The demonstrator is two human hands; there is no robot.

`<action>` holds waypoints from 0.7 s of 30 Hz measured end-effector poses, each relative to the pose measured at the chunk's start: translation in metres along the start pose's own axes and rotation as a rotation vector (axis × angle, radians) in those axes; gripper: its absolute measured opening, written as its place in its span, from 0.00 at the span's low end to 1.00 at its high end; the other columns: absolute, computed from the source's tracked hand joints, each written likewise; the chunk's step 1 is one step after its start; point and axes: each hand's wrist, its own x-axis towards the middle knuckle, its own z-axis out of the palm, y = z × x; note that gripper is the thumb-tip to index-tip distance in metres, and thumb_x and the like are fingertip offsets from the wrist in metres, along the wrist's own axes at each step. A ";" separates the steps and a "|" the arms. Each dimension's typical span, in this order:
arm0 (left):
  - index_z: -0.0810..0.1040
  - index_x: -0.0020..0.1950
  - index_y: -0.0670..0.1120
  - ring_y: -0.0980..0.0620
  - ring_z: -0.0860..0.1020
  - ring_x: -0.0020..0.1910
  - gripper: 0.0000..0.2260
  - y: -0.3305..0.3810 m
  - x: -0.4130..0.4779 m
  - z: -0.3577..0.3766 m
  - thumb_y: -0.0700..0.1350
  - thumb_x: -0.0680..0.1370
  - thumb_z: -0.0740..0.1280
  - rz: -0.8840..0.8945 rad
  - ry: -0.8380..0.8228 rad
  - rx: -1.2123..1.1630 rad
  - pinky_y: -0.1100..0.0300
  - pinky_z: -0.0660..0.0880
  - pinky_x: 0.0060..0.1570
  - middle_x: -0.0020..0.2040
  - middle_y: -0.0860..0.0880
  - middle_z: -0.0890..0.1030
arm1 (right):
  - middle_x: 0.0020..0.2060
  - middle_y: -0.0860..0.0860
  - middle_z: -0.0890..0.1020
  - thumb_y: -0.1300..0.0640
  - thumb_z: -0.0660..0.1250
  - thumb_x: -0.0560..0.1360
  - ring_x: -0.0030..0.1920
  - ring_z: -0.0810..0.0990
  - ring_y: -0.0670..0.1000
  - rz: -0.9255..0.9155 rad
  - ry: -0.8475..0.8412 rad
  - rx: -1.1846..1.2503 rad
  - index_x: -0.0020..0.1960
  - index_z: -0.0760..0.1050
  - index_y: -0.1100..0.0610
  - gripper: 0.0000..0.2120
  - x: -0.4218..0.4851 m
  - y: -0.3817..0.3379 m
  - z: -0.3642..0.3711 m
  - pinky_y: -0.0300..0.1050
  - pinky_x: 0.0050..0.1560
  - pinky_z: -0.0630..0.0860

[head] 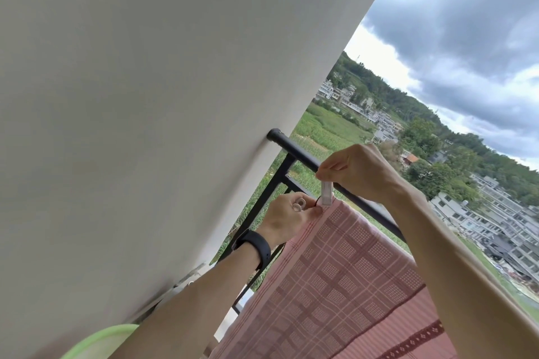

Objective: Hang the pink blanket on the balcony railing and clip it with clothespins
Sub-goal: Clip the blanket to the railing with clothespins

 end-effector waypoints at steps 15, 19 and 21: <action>0.84 0.43 0.51 0.62 0.80 0.40 0.11 -0.002 -0.005 -0.004 0.56 0.68 0.78 -0.020 0.118 0.040 0.73 0.73 0.36 0.40 0.58 0.84 | 0.48 0.43 0.85 0.42 0.76 0.69 0.47 0.85 0.48 0.103 -0.300 -0.175 0.49 0.85 0.51 0.15 0.020 -0.006 0.024 0.47 0.49 0.83; 0.84 0.46 0.51 0.61 0.80 0.38 0.07 0.000 -0.008 -0.007 0.51 0.71 0.77 -0.027 0.079 -0.009 0.70 0.74 0.35 0.42 0.53 0.85 | 0.56 0.50 0.84 0.34 0.72 0.69 0.52 0.84 0.53 0.132 -0.334 -0.219 0.57 0.82 0.51 0.26 0.015 -0.002 0.029 0.49 0.51 0.82; 0.81 0.52 0.50 0.61 0.78 0.32 0.08 -0.001 -0.013 -0.014 0.46 0.74 0.74 -0.066 0.051 -0.072 0.68 0.73 0.32 0.46 0.49 0.83 | 0.61 0.47 0.81 0.33 0.71 0.70 0.55 0.82 0.48 0.152 -0.298 -0.193 0.68 0.75 0.47 0.31 0.004 0.001 0.031 0.40 0.52 0.77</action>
